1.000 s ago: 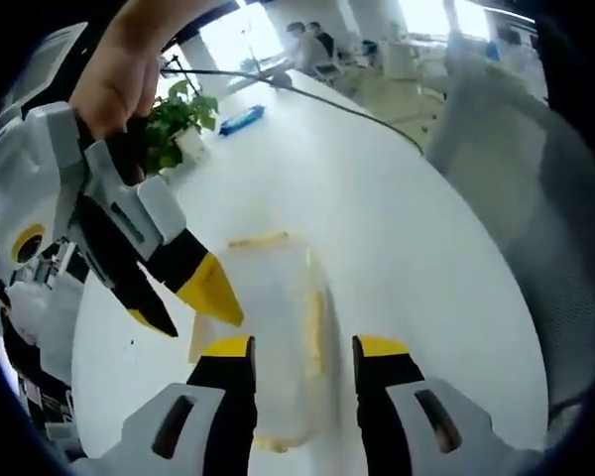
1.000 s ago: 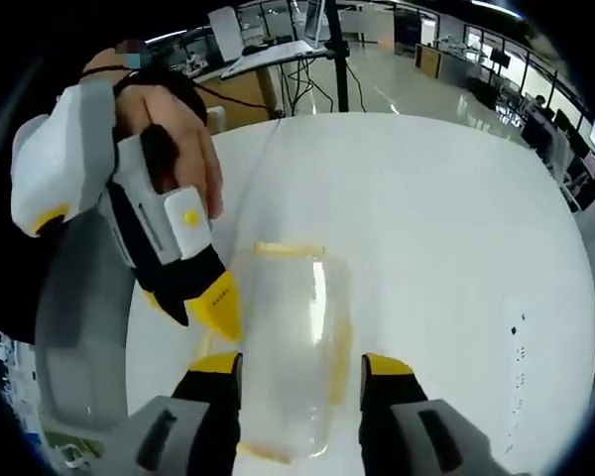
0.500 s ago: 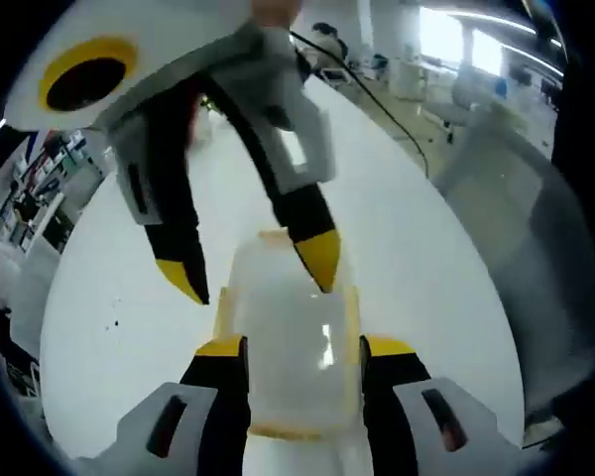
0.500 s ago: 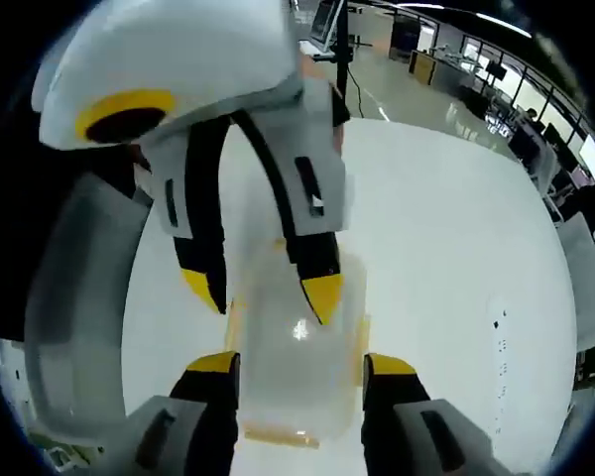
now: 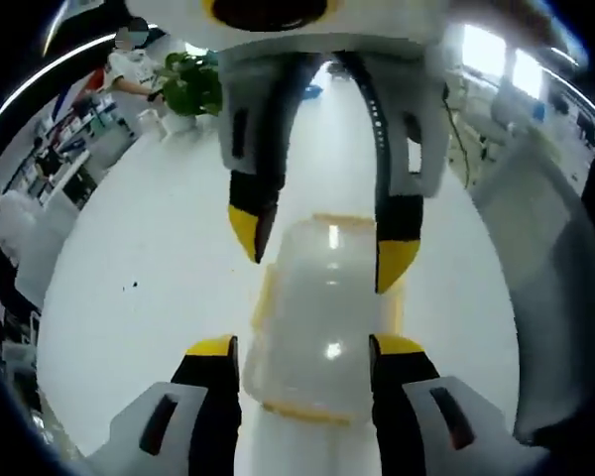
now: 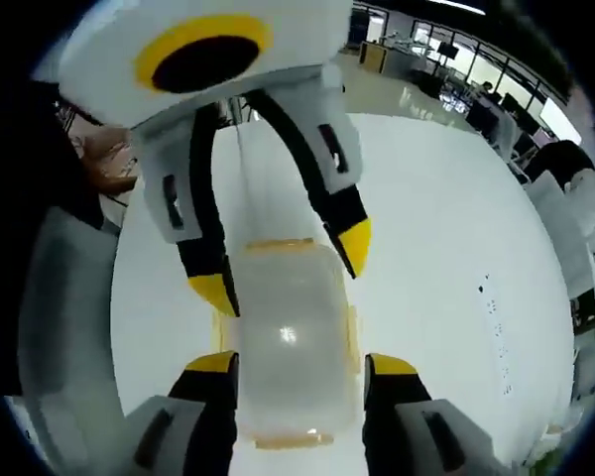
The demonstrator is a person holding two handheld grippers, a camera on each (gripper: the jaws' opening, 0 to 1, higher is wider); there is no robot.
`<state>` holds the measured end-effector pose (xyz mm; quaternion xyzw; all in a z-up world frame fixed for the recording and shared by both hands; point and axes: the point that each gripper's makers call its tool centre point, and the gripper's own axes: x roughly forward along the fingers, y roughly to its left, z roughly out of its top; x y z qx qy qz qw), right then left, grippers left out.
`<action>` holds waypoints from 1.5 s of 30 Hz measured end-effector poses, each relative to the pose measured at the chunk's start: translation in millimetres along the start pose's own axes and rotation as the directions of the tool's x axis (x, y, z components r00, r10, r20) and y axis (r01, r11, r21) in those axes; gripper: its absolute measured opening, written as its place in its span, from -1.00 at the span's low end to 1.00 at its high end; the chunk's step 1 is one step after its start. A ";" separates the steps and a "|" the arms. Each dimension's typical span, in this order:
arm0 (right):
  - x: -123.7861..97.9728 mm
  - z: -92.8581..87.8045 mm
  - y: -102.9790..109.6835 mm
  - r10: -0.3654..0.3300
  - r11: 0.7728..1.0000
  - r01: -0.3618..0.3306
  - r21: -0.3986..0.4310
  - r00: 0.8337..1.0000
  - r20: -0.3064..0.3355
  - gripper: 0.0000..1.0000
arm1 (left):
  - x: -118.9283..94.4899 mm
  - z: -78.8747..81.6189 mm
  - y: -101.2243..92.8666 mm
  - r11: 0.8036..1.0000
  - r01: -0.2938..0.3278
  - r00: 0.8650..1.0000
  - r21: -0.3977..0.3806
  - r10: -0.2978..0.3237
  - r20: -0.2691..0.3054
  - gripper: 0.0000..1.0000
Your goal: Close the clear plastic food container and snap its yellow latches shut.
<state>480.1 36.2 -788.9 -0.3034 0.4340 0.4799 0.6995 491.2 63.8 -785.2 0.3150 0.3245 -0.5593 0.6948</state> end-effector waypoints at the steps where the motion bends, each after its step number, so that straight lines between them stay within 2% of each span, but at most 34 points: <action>1: -0.2 -0.8 -2.4 -0.042 0.997 0.041 0.068 0.999 0.018 0.01 | -1.3 6.7 -1.1 0.997 -0.016 0.999 -0.071 0.019 0.039 -0.02; 2: -0.9 -3.0 -6.8 -0.084 0.991 0.081 0.110 0.996 0.023 0.02 | -2.2 7.8 1.7 0.995 -0.045 0.998 -0.093 0.050 0.048 0.00; 3: -2.5 -6.7 -10.7 -0.141 0.979 0.135 0.156 0.990 0.027 0.03 | -3.7 4.4 9.4 0.987 -0.106 0.993 -0.118 0.111 0.036 0.00; 4: -3.6 -8.8 -12.8 -0.180 0.964 0.170 0.203 0.983 0.032 0.02 | -4.0 -0.2 10.5 0.981 -0.124 0.992 -0.148 0.128 0.016 -0.01; 6: -5.2 -15.3 -14.7 -0.255 0.917 0.231 0.326 0.966 0.033 0.01 | -1.3 -8.1 12.1 0.953 -0.168 0.985 -0.252 0.172 -0.003 -0.01; 7: -5.4 -18.5 -13.9 -0.276 0.903 0.249 0.350 0.961 0.026 0.02 | -0.6 -8.8 11.6 0.943 -0.179 0.982 -0.279 0.186 0.001 0.00; 8: -6.2 -23.2 -14.0 -0.319 0.870 0.288 0.399 0.948 0.011 0.02 | 0.2 -11.7 11.5 0.926 -0.205 0.977 -0.316 0.214 -0.007 0.02; 9: -7.7 -26.9 -14.0 -0.351 0.846 0.320 0.427 0.936 -0.008 0.02 | 2.1 -15.9 9.1 0.921 -0.205 0.978 -0.332 0.209 -0.026 0.03; 10: -8.4 -27.9 -12.8 -0.373 0.829 0.340 0.444 0.928 -0.014 0.02 | 2.8 -19.1 6.7 0.906 -0.209 0.977 -0.368 0.208 -0.043 0.04; 11: -10.0 -29.5 -10.1 -0.404 0.796 0.366 0.482 0.914 -0.026 0.02 | 2.0 -20.8 8.3 0.885 -0.238 0.970 -0.400 0.238 -0.050 0.05; 13: -12.4 -29.9 -6.6 -0.443 0.752 0.393 0.529 0.896 -0.036 0.02 | -3.1 -24.3 14.0 0.851 -0.300 0.951 -0.431 0.302 -0.068 0.05; 14: -13.4 -29.4 -5.9 -0.453 0.742 0.399 0.539 0.891 -0.036 0.02 | -4.5 -25.9 14.8 0.836 -0.315 0.946 -0.449 0.315 -0.076 0.04; 15: -15.2 -29.5 -5.2 -0.466 0.719 0.403 0.566 0.884 -0.036 0.03 | -5.8 -25.8 14.9 0.821 -0.323 0.942 -0.470 0.325 -0.079 0.05; 16: -16.0 -29.7 -6.3 -0.476 0.704 0.405 0.583 0.879 -0.036 0.04 | -5.8 -24.2 13.4 0.828 -0.313 0.945 -0.466 0.318 -0.071 0.05; 17: -15.7 -29.4 -6.6 -0.470 0.714 0.402 0.573 0.882 -0.033 0.04 | -5.7 -23.5 12.5 0.829 -0.313 0.946 -0.464 0.316 -0.073 0.07; 19: -15.1 -31.1 -7.1 -0.467 0.718 0.405 0.566 0.884 -0.040 0.04 | -5.0 -23.4 11.1 0.837 -0.311 0.947 -0.450 0.313 -0.074 0.07; 22: -16.5 -31.6 -10.2 -0.466 0.712 0.389 0.585 0.885 -0.022 0.04 | -4.1 -26.0 10.2 0.831 -0.298 0.951 -0.469 0.301 -0.071 0.08; 24: -19.2 -28.6 -15.2 -0.486 0.667 0.335 0.666 0.873 0.048 0.03 | -2.6 -20.5 6.9 0.818 -0.241 0.960 -0.522 0.281 -0.003 0.09; 25: -19.5 -28.1 -16.0 -0.488 0.656 0.318 0.684 0.870 0.063 0.02 | -2.1 -18.9 5.1 0.798 -0.213 0.961 -0.563 0.274 0.024 0.11; 26: -21.2 -28.2 -20.3 -0.504 0.632 0.284 0.721 0.857 0.105 0.03 | -3.4 -22.5 7.0 0.768 -0.209 0.957 -0.605 0.288 0.036 0.13; 27: -21.8 -30.4 -21.9 -0.512 0.614 0.268 0.742 0.851 0.116 0.04 | -2.7 -22.1 7.4 0.760 -0.188 0.956 -0.622 0.286 0.060 0.12; 28: -21.3 -34.6 -23.0 -0.514 0.586 0.233 0.776 0.848 0.134 0.05 | -3.1 -25.7 8.3 0.731 -0.174 0.953 -0.660 0.294 0.074 0.11; 29: -20.9 -37.1 -24.2 -0.517 0.571 0.210 0.793 0.843 0.149 0.06 | -4.0 -29.4 10.6 0.714 -0.180 0.948 -0.677 0.310 0.075 0.10; 30: -20.8 -41.5 -25.8 -0.530 0.537 0.183 0.824 0.833 0.160 0.06 | -4.7 -28.8 11.1 0.682 -0.143 0.941 -0.717 0.318 0.115 0.10; 31: -20.2 -43.6 -27.0 -0.534 0.534 0.167 0.829 0.827 0.177 0.05 | -5.2 -24.5 12.0 0.648 -0.098 0.932 -0.755 0.326 0.159 0.12; 32: -19.6 -44.0 -28.4 -0.539 0.529 0.144 0.836 0.818 0.199 0.05 | -7.0 -24.6 15.2 0.595 -0.059 0.918 -0.802 0.347 0.191 0.15; 33: -17.6 -51.4 -28.9 -0.543 0.503 0.129 0.855 0.816 0.196 0.06 | -8.1 -27.4 17.9 0.577 -0.054 0.914 -0.815 0.357 0.192 0.16; 34: -16.5 -54.5 -29.3 -0.549 0.483 0.110 0.869 0.811 0.202 0.07 | -9.4 -29.4 19.8 0.572 -0.052 0.909 -0.819 0.366 0.198 0.14; 36: -13.3 -61.4 -28.6 -0.554 0.440 0.065 0.896 0.804 0.214 0.07 | -9.8 -34.0 21.8 0.536 -0.033 0.905 -0.844 0.375 0.202 0.12; 37: -10.2 -65.4 -27.1 -0.549 0.412 0.048 0.910 0.810 0.205 0.05 | -8.5 -36.6 22.6 0.539 -0.037 0.907 -0.842 0.372 0.199 0.13; 39: -6.3 -65.8 -24.3 -0.534 0.419 0.048 0.907 0.821 0.203 -0.01 | -5.1 -38.2 22.4 0.537 -0.037 0.910 -0.843 0.366 0.193 0.13; 42: -5.0 -62.8 -22.6 -0.526 0.434 0.056 0.899 0.826 0.203 -0.01 | -5.0 -38.8 21.5 0.538 -0.045 0.914 -0.842 0.362 0.182 0.14; 43: -4.7 -62.0 -22.8 -0.524 0.435 0.053 0.899 0.827 0.205 -0.01 | -5.0 -38.3 21.9 0.537 -0.044 0.914 -0.843 0.362 0.182 0.16; 45: -1.6 -61.8 -20.8 -0.508 0.418 0.041 0.907 0.839 0.196 -0.06 | -4.0 -36.0 21.0 0.519 -0.021 0.916 -0.855 0.353 0.192 0.15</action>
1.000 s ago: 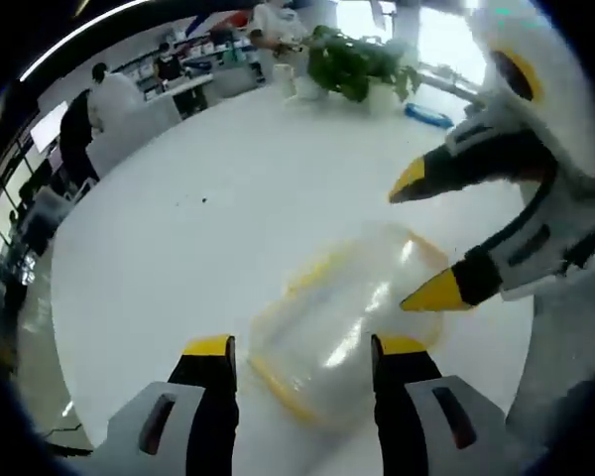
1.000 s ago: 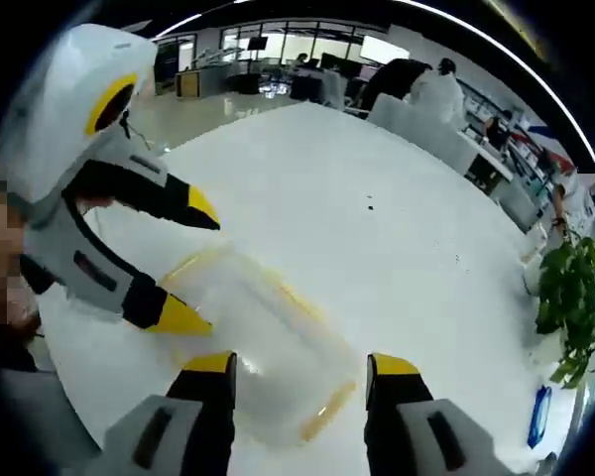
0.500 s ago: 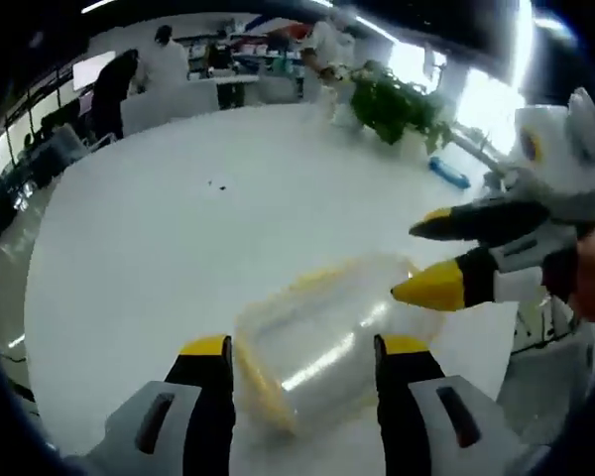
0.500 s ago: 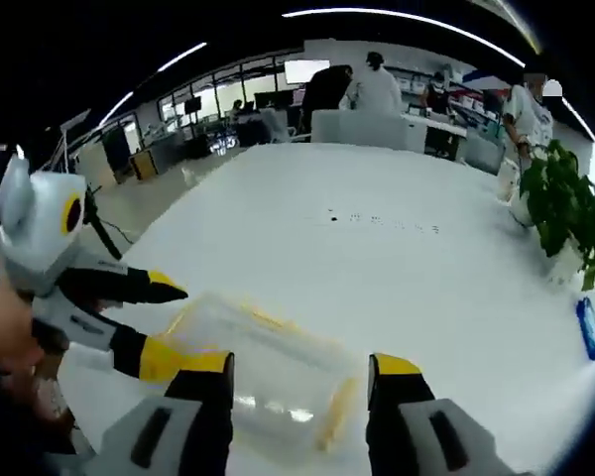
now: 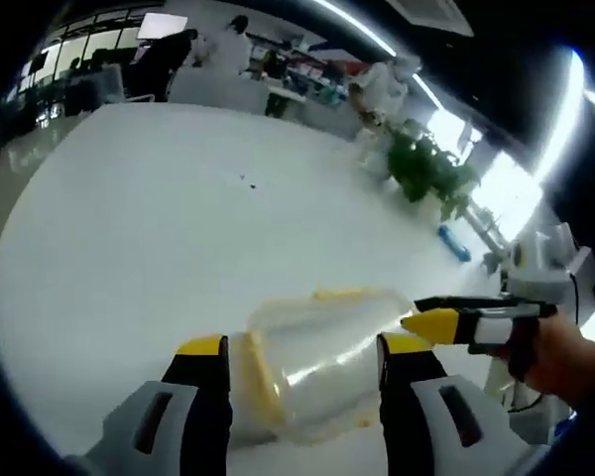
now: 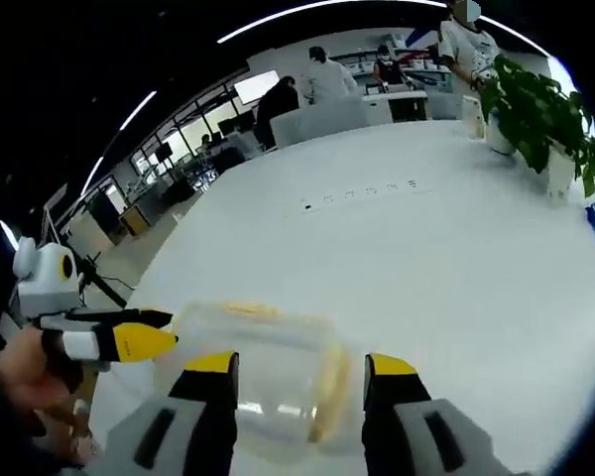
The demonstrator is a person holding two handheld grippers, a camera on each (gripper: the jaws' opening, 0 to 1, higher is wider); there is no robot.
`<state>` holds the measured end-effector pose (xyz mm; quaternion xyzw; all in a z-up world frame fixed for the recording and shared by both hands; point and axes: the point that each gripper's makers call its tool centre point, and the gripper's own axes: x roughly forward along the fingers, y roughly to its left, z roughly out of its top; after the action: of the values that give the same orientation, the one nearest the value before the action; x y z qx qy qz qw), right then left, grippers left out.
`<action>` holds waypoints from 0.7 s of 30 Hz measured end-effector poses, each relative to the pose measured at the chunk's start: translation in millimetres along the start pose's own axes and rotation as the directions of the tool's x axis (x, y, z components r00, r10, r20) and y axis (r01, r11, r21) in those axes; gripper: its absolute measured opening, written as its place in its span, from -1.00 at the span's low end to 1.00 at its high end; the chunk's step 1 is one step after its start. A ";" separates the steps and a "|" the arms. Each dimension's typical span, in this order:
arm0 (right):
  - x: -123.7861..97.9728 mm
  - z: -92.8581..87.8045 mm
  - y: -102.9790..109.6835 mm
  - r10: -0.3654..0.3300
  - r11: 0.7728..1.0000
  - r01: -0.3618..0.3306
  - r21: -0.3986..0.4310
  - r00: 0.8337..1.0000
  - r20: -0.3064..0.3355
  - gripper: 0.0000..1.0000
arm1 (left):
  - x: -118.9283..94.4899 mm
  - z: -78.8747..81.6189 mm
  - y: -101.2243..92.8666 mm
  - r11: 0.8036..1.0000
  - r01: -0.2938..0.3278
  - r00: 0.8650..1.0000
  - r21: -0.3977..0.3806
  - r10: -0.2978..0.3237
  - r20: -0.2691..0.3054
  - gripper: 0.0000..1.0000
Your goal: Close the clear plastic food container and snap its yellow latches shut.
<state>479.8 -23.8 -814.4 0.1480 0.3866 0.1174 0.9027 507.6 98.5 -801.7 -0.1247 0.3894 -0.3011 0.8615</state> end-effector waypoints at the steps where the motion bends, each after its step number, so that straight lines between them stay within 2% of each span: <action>1: 1.1 -1.3 0.0 0.000 1.000 0.000 0.005 1.000 -0.006 -0.10 | 0.7 -1.6 -4.6 0.999 0.021 1.000 -0.049 -0.021 -0.007 0.15; 2: 2.7 -4.2 0.3 -0.009 1.000 0.009 -0.004 1.000 -0.023 -0.15 | 0.4 -2.4 -4.4 0.999 0.014 1.000 -0.049 -0.014 -0.006 0.16; 3: 2.4 -9.6 -1.8 -0.023 0.998 0.020 -0.053 0.998 -0.056 -0.23 | 2.6 -7.1 -4.4 1.000 0.008 1.000 -0.027 -0.008 -0.022 0.15; 5: 2.9 -5.3 1.9 -0.018 0.999 0.017 -0.035 0.999 -0.038 -0.23 | 4.6 -19.3 -2.2 1.000 -0.006 0.998 -0.008 0.006 -0.069 0.14; 6: 2.9 -5.2 2.1 -0.021 0.999 0.019 -0.038 0.999 -0.043 -0.23 | 5.8 -22.0 0.7 1.000 -0.021 0.997 0.015 0.022 -0.071 0.13; 7: 3.5 -5.1 2.1 -0.020 0.999 0.018 -0.038 0.999 -0.046 -0.23 | 4.8 -32.6 0.6 1.000 -0.021 0.992 0.014 0.022 -0.126 0.09; 9: 3.3 -5.0 3.1 -0.024 0.999 0.022 -0.044 0.999 -0.048 -0.24 | 6.6 -27.2 -0.1 1.000 -0.009 0.997 0.021 0.010 -0.079 0.05; 12: 3.6 -5.2 2.8 -0.040 0.998 0.037 -0.043 0.997 -0.069 -0.24 | 6.3 -27.8 -0.1 1.000 -0.016 0.995 0.015 0.018 -0.096 0.04; 14: 1.1 -4.8 -0.4 -0.089 0.996 0.087 -0.023 0.993 -0.081 -0.24 | 8.5 -27.5 -1.5 1.000 -0.014 0.996 0.022 0.016 -0.093 0.03; 16: -0.1 -2.6 -1.4 -0.124 0.991 0.120 -0.054 0.989 -0.075 -0.25 | 8.5 -27.9 -1.5 0.999 -0.017 0.996 0.038 0.021 -0.091 0.00; 21: 3.0 -7.2 0.4 -0.111 0.994 0.112 0.005 0.989 -0.100 -0.14 | 7.2 -27.5 0.2 1.000 -0.019 0.996 0.011 0.020 -0.084 -0.03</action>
<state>476.5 -21.2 -821.0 0.1250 0.4394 0.0719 0.8866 490.8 94.8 -824.4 -0.1036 0.4249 -0.2996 0.8479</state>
